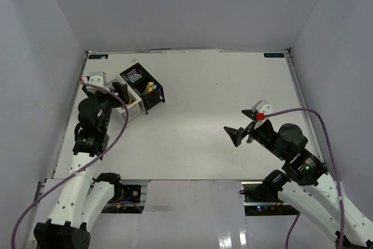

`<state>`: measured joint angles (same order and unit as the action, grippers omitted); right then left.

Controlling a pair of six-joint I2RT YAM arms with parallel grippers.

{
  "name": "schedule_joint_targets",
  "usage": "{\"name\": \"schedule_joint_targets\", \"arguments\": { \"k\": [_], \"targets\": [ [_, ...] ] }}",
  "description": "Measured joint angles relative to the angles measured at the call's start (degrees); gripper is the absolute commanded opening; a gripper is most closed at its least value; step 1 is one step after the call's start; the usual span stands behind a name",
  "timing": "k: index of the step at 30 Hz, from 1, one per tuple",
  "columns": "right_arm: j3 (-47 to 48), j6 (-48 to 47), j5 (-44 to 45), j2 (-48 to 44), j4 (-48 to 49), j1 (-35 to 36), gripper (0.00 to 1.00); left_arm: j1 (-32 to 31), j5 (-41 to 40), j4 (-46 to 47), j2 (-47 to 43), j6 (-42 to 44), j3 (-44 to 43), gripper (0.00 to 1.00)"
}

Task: Sort the stationery into containers
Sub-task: Reset both arms

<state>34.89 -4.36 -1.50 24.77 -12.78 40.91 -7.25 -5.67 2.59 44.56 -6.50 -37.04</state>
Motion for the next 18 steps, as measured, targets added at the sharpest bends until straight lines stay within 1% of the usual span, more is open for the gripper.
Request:
{"name": "schedule_joint_targets", "arguments": {
  "k": [1,2,4,7,11,15,18],
  "targets": [
    [0.24,0.13,1.11,-0.94,-0.59,0.0,0.95,0.0,0.39,-2.45,-2.08,-0.07,-2.23,0.89],
    [0.5,0.31,2.67,-2.08,-1.05,0.0,0.9,0.0,0.74,-4.31,-4.02,-0.11,-4.04,0.91],
    [1.29,0.96,5.62,-4.55,-1.84,0.0,0.9,0.0,1.97,-8.33,-7.67,-0.24,-7.45,0.98],
    [2.86,1.64,10.62,-8.83,-3.76,0.0,0.9,0.0,4.81,-15.74,-12.63,-0.39,-12.28,0.98],
    [3.26,2.49,18.25,-16.0,-5.14,0.0,0.9,-0.61,7.02,-24.5,-18.8,-0.83,-15.15,0.98],
    [3.08,2.45,23.82,-22.18,-5.86,0.0,0.9,-2.71,5.79,-32.15,-24.04,-1.55,-16.06,0.98],
    [2.75,2.01,25.09,-24.28,-6.97,-0.02,0.9,-3.69,3.41,-36.48,-27.65,-3.41,-15.67,0.98]
  ]
}}
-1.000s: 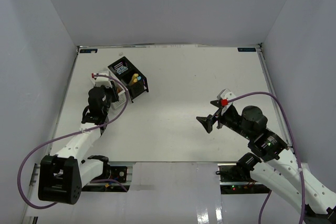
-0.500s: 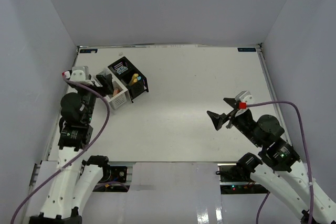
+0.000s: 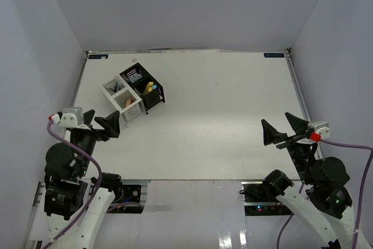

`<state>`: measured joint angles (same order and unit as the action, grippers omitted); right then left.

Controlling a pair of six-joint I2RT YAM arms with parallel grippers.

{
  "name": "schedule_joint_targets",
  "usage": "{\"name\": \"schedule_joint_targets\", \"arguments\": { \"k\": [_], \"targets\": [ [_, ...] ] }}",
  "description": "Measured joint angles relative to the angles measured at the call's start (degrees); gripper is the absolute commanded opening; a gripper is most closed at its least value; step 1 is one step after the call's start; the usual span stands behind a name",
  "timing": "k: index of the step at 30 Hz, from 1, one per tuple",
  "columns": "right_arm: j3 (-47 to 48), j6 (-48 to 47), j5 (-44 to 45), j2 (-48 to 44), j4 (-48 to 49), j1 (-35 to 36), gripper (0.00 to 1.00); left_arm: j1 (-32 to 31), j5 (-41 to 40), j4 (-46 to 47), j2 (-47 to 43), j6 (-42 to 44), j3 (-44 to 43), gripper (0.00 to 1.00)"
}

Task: Sort the stationery into containers
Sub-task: Reset both arms

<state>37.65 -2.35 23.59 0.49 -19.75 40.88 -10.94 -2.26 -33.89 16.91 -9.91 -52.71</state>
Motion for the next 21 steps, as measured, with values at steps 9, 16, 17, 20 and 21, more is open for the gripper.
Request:
{"name": "schedule_joint_targets", "arguments": {
  "k": [9,16,17,20,21],
  "targets": [
    [-2.29,-0.57,-0.15,-0.02,-1.51,0.02,0.9,-0.52,-4.59,-3.89,-4.39,-3.69,4.83,0.98],
    [-4.44,-0.02,0.72,-0.07,-1.14,0.02,0.9,-1.86,-6.58,-3.89,-7.19,-4.79,5.55,0.98],
    [-4.46,0.02,0.92,-0.07,-1.16,0.02,0.9,-2.03,-6.91,-3.74,-7.65,-4.94,5.79,0.98],
    [-4.46,0.09,1.51,-0.07,-1.11,0.02,0.9,-2.38,-7.65,-3.63,-8.41,-5.2,6.4,0.98],
    [-4.46,0.09,1.57,-0.07,-1.11,0.02,0.9,-2.45,-7.82,-3.61,-8.52,-5.25,6.6,0.98]
  ]
}}
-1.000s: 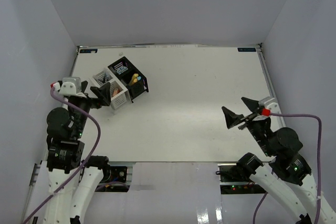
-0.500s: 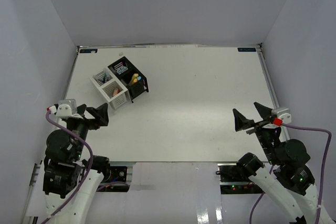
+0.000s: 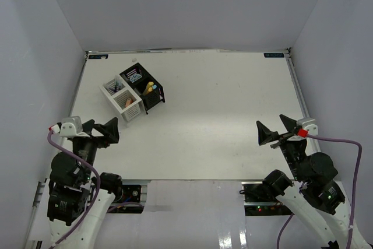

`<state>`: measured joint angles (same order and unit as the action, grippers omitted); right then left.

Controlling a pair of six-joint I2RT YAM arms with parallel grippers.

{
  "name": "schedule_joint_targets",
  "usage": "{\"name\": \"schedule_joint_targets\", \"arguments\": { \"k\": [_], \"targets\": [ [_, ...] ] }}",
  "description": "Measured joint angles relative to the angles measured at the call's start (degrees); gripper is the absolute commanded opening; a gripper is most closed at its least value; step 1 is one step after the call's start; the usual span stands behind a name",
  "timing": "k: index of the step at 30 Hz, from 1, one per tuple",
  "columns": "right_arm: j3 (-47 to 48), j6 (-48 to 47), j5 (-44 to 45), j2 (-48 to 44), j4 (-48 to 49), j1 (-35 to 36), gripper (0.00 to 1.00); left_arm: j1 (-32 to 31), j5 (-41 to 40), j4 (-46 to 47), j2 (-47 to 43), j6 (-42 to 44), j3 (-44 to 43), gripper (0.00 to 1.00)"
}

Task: Sort the stationery into containers
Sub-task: Reset both arms

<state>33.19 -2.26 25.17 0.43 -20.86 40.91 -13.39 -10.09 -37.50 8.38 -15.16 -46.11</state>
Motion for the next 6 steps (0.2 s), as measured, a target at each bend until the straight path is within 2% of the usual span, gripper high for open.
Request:
{"name": "schedule_joint_targets", "arguments": {
  "k": [6],
  "targets": [
    [0.0,0.11,0.2,0.0,0.0,0.0,0.9,-0.44,-0.48,0.17,-0.28,-0.37,0.74,0.98]
  ]
}}
